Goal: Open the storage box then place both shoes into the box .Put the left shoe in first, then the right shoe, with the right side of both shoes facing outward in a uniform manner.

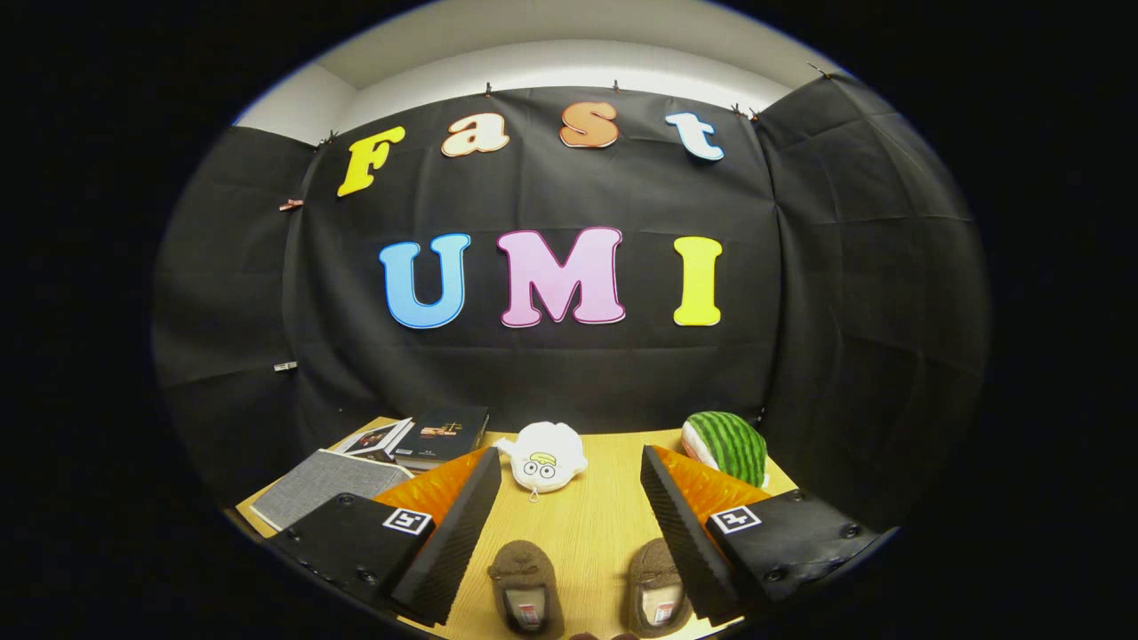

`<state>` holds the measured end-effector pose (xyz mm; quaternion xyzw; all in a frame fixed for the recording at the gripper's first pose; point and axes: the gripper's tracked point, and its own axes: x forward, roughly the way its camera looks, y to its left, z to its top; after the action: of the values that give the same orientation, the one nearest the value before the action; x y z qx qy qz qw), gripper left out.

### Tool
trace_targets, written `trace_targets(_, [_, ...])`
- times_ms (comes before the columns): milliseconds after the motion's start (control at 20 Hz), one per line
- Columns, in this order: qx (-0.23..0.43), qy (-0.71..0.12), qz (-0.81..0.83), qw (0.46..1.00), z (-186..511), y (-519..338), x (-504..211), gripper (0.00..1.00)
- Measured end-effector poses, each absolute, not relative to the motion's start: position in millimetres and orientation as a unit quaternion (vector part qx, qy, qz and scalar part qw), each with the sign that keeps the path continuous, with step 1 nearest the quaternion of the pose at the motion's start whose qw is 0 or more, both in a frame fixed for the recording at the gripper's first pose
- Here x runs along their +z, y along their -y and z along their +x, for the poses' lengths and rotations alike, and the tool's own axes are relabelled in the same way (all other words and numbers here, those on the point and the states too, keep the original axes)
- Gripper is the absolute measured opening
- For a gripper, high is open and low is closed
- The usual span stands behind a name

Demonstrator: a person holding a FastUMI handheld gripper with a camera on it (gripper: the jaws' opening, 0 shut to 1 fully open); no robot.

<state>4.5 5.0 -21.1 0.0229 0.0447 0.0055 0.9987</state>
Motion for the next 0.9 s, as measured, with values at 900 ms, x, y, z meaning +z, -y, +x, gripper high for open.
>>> trace_targets(900, [0.036,-0.127,0.040,0.991,13.1,-29.2,-65.7,0.97])
